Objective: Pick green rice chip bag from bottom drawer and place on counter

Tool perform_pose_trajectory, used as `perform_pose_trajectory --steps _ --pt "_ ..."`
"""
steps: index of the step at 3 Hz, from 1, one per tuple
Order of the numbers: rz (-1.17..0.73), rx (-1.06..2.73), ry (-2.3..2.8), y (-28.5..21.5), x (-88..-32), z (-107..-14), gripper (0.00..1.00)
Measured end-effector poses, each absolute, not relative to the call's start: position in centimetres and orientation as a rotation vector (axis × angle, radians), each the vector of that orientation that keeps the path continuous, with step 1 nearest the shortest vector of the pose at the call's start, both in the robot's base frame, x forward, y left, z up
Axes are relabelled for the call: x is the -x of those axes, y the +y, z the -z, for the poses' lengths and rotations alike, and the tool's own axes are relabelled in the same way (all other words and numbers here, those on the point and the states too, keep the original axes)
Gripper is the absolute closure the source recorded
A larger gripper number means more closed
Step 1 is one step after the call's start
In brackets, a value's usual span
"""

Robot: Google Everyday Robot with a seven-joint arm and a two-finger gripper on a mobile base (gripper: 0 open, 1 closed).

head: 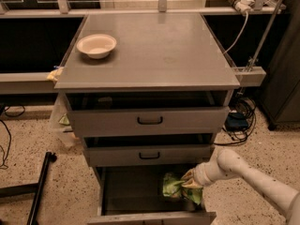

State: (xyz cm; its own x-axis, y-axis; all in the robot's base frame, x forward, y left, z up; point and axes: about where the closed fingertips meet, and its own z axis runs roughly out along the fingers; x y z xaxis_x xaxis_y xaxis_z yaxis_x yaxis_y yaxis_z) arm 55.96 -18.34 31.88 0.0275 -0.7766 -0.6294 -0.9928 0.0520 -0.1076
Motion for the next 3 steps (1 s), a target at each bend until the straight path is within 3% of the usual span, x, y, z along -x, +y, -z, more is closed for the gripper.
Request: perform_pose_trajectory --steps 2,3 --pt "-0.506 1.678 1.700 -17.7 -55.0 -44.8 1.00" --pt "-0.332 1.521 1.666 -16.3 -57.5 -54.5 1.00"
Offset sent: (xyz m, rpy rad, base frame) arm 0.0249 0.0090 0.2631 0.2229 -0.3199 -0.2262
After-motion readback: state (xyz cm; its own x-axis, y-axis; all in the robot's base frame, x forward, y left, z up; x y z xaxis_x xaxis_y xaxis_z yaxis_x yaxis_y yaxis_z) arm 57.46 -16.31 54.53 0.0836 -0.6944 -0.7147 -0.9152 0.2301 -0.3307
